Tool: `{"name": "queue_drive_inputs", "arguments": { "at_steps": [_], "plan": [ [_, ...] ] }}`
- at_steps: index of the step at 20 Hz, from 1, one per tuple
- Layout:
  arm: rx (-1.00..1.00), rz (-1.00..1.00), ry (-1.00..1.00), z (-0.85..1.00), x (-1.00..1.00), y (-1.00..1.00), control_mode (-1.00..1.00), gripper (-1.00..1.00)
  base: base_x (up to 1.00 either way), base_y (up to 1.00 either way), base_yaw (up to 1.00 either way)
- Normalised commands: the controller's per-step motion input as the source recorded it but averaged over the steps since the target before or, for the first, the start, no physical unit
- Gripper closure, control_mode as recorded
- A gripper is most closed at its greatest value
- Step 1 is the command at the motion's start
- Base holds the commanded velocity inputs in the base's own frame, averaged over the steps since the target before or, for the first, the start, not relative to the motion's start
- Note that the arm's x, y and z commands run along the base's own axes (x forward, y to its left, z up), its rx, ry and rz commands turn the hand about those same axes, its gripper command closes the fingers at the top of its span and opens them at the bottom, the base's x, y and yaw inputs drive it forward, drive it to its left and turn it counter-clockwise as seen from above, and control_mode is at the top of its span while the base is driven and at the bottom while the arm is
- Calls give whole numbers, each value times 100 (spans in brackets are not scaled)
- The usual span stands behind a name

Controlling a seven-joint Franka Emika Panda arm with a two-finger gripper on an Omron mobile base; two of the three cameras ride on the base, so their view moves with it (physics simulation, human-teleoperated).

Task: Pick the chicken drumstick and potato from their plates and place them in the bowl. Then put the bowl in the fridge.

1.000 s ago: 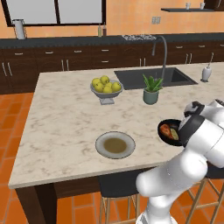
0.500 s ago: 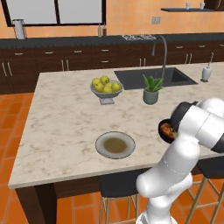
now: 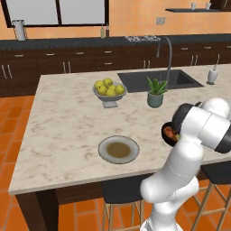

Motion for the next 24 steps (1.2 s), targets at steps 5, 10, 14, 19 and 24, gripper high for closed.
{"name": "queue_drive_inputs", "arguments": {
  "at_steps": [5,10,14,19,24],
  "plan": [
    [-4,-5,-2,15,-28,52,-100,100,0,0,0],
    [-2,-8,7,57,-22,26,-100,100,0,0,0],
    [0,-6,0,66,-60,28,-100,100,0,0,0],
    [-1,-9,-6,93,-73,61,-100,100,0,0,0],
    [-8,-7,-1,92,-74,52,-100,100,0,0,0]
  ]
}}
